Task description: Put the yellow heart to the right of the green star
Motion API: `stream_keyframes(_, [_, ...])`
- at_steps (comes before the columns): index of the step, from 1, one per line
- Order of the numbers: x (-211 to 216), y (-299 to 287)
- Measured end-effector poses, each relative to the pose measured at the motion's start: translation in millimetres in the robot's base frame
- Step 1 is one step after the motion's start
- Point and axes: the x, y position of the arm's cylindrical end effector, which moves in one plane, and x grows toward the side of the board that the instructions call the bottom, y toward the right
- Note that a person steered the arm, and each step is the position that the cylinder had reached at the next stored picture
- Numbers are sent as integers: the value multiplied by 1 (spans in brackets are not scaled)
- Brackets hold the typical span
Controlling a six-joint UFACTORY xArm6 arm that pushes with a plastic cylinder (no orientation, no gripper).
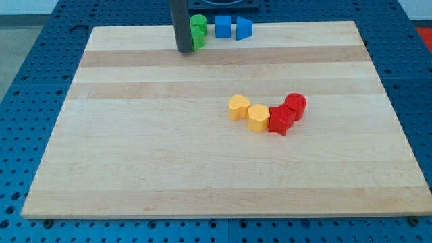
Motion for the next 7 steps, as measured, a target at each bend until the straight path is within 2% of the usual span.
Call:
stream_keyframes(3, [-2, 0])
stream_keyframes(5, [147, -23])
stream_keyframes(6, [196, 11])
stream_keyframes(7, [220, 62])
